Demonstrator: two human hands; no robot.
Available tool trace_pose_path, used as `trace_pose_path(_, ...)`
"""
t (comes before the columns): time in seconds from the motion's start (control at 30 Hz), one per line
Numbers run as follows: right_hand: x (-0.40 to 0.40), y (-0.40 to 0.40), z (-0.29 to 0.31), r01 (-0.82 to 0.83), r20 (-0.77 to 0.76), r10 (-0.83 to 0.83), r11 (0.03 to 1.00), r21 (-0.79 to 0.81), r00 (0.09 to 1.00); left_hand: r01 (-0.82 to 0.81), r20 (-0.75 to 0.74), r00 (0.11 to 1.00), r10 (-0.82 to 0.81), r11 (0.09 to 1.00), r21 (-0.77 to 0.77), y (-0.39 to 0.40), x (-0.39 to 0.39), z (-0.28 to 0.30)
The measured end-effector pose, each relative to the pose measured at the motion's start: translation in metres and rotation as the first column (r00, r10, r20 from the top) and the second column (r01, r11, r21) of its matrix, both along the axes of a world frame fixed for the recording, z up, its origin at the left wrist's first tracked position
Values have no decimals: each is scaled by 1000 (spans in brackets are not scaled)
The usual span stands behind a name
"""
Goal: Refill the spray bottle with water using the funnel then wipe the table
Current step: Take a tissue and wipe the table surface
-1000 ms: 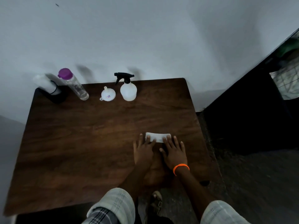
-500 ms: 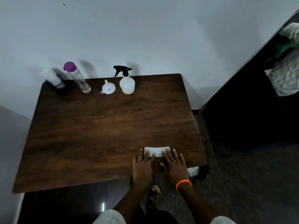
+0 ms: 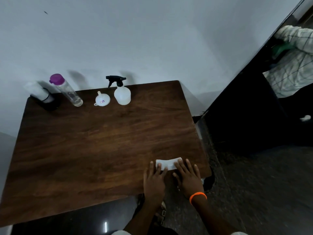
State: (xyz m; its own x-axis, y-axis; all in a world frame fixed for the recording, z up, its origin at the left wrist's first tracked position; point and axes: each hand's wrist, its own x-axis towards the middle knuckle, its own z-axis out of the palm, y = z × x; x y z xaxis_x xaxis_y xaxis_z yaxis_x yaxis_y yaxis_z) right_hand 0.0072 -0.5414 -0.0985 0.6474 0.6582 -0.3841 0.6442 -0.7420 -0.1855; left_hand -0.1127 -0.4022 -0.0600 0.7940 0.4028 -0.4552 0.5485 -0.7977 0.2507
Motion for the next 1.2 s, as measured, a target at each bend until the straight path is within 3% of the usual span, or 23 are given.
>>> trace_pose_path(0.27,50,48,4,83,4,-83,996,-10,997,-9,-38,999,8,999,-36,44,64,12)
trace_pose_path(0.57,113,131,9,93,-32,-92,996,19,995,1,-67,998,1,1000,23,117,131,24)
trace_pose_path(0.87,180,205,6,38,-1,-38,999,34,999,-19,13,1000,18,995,98,195,191,-1)
trace_pose_path(1.2,239,244,-1,121,6,-122,988,96,992,-4,109,994,-7,995,99,232,253,-9)
